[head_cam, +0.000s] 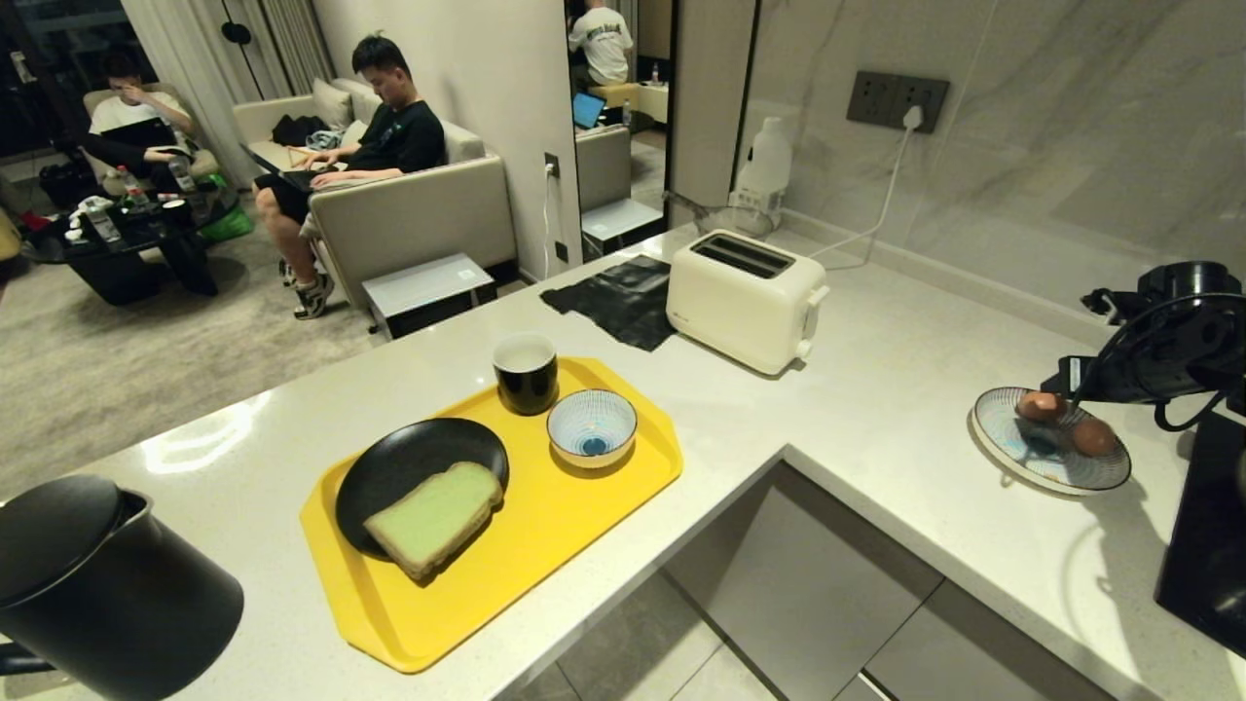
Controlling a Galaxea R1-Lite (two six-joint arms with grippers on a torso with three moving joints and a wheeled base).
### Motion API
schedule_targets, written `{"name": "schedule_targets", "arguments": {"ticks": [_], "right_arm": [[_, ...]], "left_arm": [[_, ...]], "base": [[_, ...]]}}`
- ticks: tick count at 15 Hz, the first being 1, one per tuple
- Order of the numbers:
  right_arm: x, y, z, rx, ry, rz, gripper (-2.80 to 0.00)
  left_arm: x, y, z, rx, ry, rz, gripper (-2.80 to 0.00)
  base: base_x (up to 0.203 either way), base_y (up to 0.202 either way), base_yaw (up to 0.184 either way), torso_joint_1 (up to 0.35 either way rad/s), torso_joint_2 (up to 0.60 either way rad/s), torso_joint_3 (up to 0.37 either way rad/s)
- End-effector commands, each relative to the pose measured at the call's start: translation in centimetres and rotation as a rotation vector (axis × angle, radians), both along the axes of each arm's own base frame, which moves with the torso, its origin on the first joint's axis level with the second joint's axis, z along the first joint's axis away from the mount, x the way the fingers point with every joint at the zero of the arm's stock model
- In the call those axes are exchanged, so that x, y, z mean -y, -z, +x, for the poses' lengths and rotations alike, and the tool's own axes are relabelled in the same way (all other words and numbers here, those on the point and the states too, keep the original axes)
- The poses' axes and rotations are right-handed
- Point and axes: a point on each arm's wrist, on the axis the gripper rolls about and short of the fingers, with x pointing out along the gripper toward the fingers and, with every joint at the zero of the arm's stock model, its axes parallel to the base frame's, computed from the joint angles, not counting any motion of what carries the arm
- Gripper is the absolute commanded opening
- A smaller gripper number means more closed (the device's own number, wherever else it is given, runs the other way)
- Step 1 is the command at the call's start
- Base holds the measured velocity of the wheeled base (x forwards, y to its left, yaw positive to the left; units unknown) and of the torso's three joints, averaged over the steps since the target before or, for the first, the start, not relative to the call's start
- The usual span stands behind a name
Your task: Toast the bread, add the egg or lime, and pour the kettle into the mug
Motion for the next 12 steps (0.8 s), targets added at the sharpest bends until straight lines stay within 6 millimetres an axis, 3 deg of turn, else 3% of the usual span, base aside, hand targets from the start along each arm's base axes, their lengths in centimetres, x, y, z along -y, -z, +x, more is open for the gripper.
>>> {"name": "schedule_targets", "arguments": {"ticks": [1, 12], "right_arm": [[0.1, 0.8, 0.3, -0.016, 0.011, -0.002, 0.0], [-0.2, 3.0, 1.8, -0.013, 0.033, 0.004, 0.0]], "left_arm": [[0.0, 0.0, 0.0, 0.003, 0.0, 0.0, -2.8], [0.0, 0.0, 0.0, 0.003, 0.0, 0.0, -2.8]], "base": [[0.0, 0.0, 0.0, 0.0, 0.0, 0.0], [0.0, 0.0, 0.0, 0.0, 0.0, 0.0]]}}
